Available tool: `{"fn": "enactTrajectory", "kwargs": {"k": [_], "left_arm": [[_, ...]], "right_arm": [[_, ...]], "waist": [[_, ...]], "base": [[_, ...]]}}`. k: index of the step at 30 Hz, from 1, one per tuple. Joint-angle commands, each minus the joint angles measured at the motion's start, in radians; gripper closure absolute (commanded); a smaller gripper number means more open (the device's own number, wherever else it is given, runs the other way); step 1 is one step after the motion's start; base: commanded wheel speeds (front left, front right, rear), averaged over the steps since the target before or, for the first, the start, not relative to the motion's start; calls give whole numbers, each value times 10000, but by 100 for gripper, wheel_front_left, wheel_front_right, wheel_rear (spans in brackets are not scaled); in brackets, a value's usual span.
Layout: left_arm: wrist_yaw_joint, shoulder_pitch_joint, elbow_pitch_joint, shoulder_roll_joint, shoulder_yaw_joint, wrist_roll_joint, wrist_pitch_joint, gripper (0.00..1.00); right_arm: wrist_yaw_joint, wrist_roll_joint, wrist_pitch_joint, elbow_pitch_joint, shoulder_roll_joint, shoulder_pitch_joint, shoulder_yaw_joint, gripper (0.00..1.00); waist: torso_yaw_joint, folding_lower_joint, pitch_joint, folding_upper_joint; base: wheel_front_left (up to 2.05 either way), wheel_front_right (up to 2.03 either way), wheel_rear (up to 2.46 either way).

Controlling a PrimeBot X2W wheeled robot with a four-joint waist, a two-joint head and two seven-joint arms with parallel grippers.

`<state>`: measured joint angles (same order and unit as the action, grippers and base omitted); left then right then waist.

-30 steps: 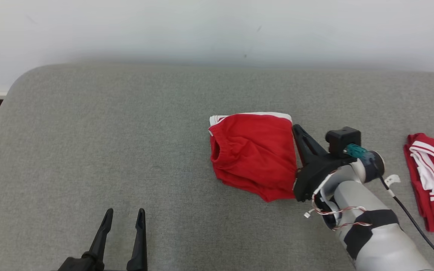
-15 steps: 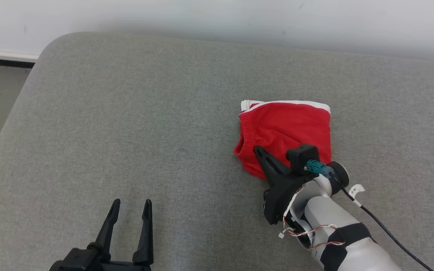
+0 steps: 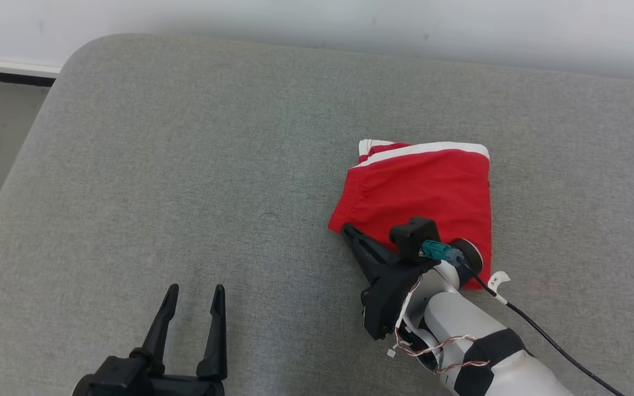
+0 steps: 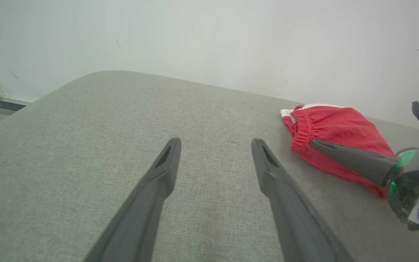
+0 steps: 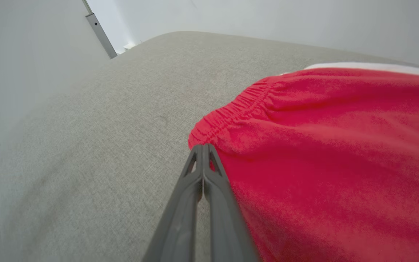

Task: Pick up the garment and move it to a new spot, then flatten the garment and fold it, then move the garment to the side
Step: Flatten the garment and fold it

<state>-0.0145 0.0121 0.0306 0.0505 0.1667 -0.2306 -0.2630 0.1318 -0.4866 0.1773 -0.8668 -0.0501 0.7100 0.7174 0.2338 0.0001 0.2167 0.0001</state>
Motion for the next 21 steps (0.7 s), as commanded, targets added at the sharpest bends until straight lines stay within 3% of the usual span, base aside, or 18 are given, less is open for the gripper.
{"fn": "enactTrajectory", "kwargs": {"k": [1,10,19,21], "left_arm": [[44,-49,15,-1,-99,15,-15,0],[54,-286,-98,1,-489,178,-15,0],[25,-715,-186,2,-1029,399,-15,0],[-14,-790,-187,1,-1120,426,-15,0]], "right_arm": [[-28,-82,132,117,-13,46,-24,100],[-28,339,496,704,-8,-500,-588,100],[-28,2319,881,2463,-14,-2546,-3393,100],[-28,2750,872,3295,-11,-3242,-4168,51]], "waist": [[-142,-1,-116,-1],[-765,-1,-542,-1],[-1617,-1,-1285,-1],[-1764,-1,-1469,-1]], "base": [[0,0,0],[0,0,0],[0,0,0],[0,0,0]]}}
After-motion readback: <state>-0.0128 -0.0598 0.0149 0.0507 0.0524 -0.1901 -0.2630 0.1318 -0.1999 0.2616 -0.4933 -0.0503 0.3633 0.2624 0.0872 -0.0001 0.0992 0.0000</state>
